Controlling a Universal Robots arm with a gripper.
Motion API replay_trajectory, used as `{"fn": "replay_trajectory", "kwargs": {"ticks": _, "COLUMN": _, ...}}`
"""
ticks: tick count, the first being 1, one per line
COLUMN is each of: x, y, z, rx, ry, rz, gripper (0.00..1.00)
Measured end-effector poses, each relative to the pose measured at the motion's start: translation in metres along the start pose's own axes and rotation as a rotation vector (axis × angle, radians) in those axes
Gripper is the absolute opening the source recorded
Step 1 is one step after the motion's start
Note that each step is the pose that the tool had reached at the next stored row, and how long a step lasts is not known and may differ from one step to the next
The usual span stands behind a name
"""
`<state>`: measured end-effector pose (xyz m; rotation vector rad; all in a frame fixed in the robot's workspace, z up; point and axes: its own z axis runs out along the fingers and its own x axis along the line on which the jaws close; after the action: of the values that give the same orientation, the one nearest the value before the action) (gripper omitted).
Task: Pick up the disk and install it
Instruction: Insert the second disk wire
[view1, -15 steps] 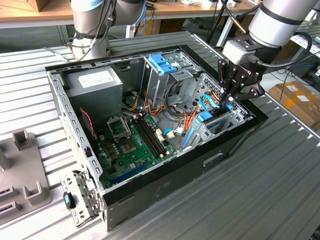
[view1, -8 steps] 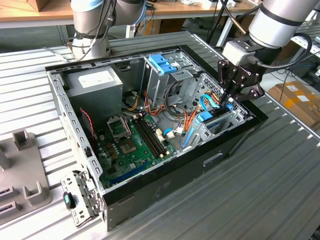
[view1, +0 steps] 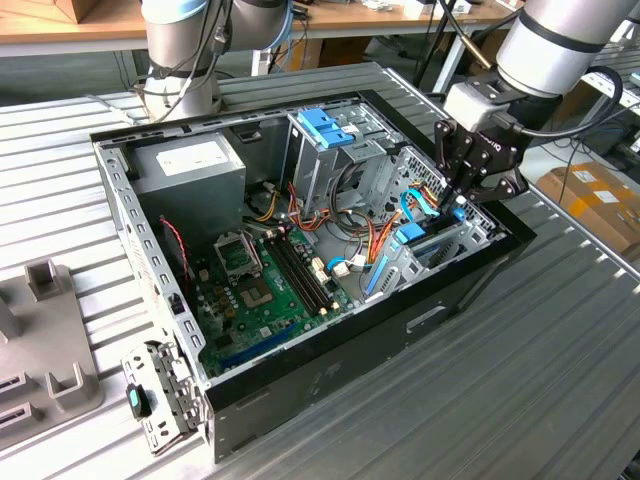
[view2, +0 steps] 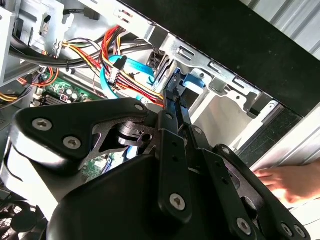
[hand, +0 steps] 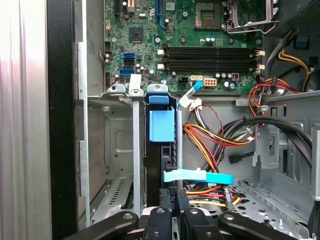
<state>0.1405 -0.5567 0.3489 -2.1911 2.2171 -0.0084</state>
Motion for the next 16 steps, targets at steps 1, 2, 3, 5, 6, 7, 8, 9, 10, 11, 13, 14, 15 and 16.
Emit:
{"fn": "replay_trajectory", "kwargs": {"ticks": 1, "x": 0.0000, "y": 0.0004, "z": 0.0002, "rx": 0.0000, "ry": -0.0001, "rz": 0.000, "gripper": 0.16}}
{"fn": "replay_trajectory", "kwargs": {"ticks": 2, "x": 0.0000, "y": 0.0005, "z": 0.0004, "rx": 0.0000, "ry": 0.0000, "rz": 0.000, "gripper": 0.16}}
{"fn": "replay_trajectory", "kwargs": {"ticks": 3, "x": -0.0001, "y": 0.0005, "z": 0.0006, "rx": 0.0000, "ry": 0.0000, "rz": 0.000, "gripper": 0.16}}
{"fn": "replay_trajectory", "kwargs": {"ticks": 5, "x": 0.0000, "y": 0.0005, "z": 0.0012, "rx": 0.0000, "ry": 0.0002, "rz": 0.000, "gripper": 0.16}}
{"fn": "replay_trajectory", "kwargs": {"ticks": 6, "x": 0.0000, "y": 0.0005, "z": 0.0014, "rx": 0.0000, "ry": 0.0001, "rz": 0.000, "gripper": 0.16}}
{"fn": "replay_trajectory", "kwargs": {"ticks": 7, "x": 0.0000, "y": 0.0005, "z": 0.0015, "rx": 0.0000, "ry": 0.0001, "rz": 0.000, "gripper": 0.16}}
{"fn": "replay_trajectory", "kwargs": {"ticks": 8, "x": 0.0000, "y": 0.0005, "z": 0.0015, "rx": 0.0000, "ry": 0.0001, "rz": 0.000, "gripper": 0.16}}
{"fn": "replay_trajectory", "kwargs": {"ticks": 9, "x": 0.0000, "y": 0.0005, "z": 0.0015, "rx": 0.0000, "ry": 0.0000, "rz": 0.000, "gripper": 0.16}}
{"fn": "replay_trajectory", "kwargs": {"ticks": 10, "x": 0.0000, "y": 0.0005, "z": 0.0015, "rx": 0.0000, "ry": 0.0000, "rz": 0.000, "gripper": 0.16}}
{"fn": "replay_trajectory", "kwargs": {"ticks": 11, "x": 0.0001, "y": 0.0005, "z": 0.0016, "rx": 0.0000, "ry": -0.0001, "rz": 0.000, "gripper": 0.16}}
{"fn": "replay_trajectory", "kwargs": {"ticks": 13, "x": 0.0006, "y": 0.0005, "z": 0.0016, "rx": 0.0000, "ry": -0.0001, "rz": 0.000, "gripper": 0.16}}
{"fn": "replay_trajectory", "kwargs": {"ticks": 14, "x": 0.0007, "y": 0.0005, "z": 0.0016, "rx": 0.0000, "ry": -0.0001, "rz": 0.000, "gripper": 0.16}}
{"fn": "replay_trajectory", "kwargs": {"ticks": 15, "x": 0.0007, "y": 0.0005, "z": 0.0015, "rx": 0.0000, "ry": 0.0001, "rz": 0.000, "gripper": 0.16}}
{"fn": "replay_trajectory", "kwargs": {"ticks": 16, "x": 0.0008, "y": 0.0005, "z": 0.0016, "rx": 0.0000, "ry": 0.0000, "rz": 0.000, "gripper": 0.16}}
